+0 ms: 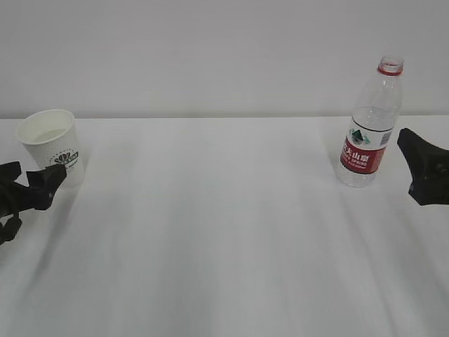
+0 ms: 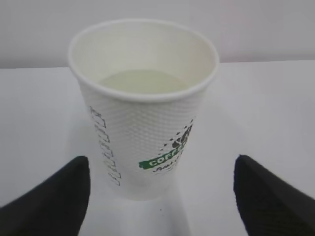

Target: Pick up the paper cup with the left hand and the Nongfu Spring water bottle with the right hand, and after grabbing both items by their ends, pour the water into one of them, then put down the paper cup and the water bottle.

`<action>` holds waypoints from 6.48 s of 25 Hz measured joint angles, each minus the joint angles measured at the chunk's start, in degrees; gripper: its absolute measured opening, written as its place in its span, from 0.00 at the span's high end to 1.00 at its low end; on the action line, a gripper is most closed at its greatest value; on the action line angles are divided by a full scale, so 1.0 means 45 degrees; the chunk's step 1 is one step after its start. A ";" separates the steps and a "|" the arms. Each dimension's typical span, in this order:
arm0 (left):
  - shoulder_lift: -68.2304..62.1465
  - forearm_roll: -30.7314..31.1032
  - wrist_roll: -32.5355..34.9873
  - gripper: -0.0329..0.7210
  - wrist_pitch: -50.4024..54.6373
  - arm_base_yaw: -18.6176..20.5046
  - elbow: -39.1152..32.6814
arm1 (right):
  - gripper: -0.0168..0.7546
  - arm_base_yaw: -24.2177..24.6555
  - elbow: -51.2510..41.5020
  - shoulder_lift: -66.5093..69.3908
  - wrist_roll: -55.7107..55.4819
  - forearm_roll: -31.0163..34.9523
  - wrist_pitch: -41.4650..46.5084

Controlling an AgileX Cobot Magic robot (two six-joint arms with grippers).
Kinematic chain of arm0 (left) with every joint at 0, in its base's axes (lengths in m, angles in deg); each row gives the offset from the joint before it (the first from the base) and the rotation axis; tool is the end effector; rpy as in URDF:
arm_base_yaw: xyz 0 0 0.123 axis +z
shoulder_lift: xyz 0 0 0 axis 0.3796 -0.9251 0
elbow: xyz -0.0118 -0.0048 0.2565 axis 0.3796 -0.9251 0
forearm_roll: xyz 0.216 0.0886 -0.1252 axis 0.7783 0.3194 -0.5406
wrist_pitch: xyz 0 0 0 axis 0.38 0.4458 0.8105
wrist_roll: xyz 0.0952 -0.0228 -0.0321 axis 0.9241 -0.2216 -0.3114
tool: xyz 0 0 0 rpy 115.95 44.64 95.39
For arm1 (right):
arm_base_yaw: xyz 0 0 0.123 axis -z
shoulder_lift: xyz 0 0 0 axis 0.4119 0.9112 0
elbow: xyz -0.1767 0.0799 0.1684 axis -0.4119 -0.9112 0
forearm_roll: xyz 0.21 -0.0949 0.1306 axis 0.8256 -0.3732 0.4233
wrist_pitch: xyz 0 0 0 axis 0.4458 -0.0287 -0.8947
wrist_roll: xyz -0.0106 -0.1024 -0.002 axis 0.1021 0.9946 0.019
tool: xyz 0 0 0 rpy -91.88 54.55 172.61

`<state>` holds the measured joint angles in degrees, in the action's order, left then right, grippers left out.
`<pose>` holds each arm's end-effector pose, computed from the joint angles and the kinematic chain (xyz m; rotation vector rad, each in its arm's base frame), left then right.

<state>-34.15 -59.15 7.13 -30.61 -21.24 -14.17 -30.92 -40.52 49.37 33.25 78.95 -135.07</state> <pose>0.2917 -0.0193 0.0572 0.1090 1.8450 -0.2444 0.2334 0.0302 0.1431 -0.2047 1.6208 0.0308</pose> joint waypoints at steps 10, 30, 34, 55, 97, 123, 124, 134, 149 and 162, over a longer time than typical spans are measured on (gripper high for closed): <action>0.2086 0.0000 0.0000 0.08 0.0000 0.0000 -0.0855 | 0.21 0.0000 0.0000 0.0000 -0.0479 0.0000 0.0148; 0.8797 0.0000 0.0000 0.11 0.2972 0.0000 -0.1013 | 0.19 0.0000 0.0740 -0.4438 0.0078 0.0328 0.5075; 1.0281 0.0000 0.0000 0.12 0.4351 0.0000 -0.1087 | 0.20 0.0000 0.0740 -0.5491 0.0137 0.0328 0.6091; 1.6593 0.0039 0.0000 0.17 1.1193 0.0000 -0.1167 | 0.21 0.0000 0.0839 -1.1002 0.0146 0.0328 1.2825; 1.9598 -0.5237 0.3151 0.24 2.5081 0.0000 0.0705 | 0.21 0.0000 0.3873 -1.3218 -0.0677 0.0328 2.4406; 2.0178 -0.5018 0.3254 0.25 2.8496 -0.0094 0.0794 | 0.21 0.0000 0.3683 -1.3238 -0.1243 -0.0209 2.7884; 2.0178 -0.5018 0.3274 0.26 2.8496 -0.0094 0.0794 | 0.21 0.0000 0.3683 -1.3267 -0.1243 -0.0209 2.7884; 2.1242 -0.5018 0.3274 0.27 2.8496 -0.0094 0.0794 | 0.21 0.0000 0.3683 -1.4625 -0.1243 -0.0237 2.7960; 2.4197 -0.5018 0.3274 0.27 2.8561 -0.0102 0.0794 | 0.21 0.0000 0.3683 -1.6928 -0.1273 -0.0293 2.8060; 2.4957 -0.5018 0.3283 0.32 2.8620 -0.0102 0.0794 | 0.21 0.0000 0.3683 -1.8351 -0.1273 -0.0293 2.8135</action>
<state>78.16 -81.73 21.91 98.18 -21.70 -10.60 -30.92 -23.94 -33.20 27.52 77.63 -8.46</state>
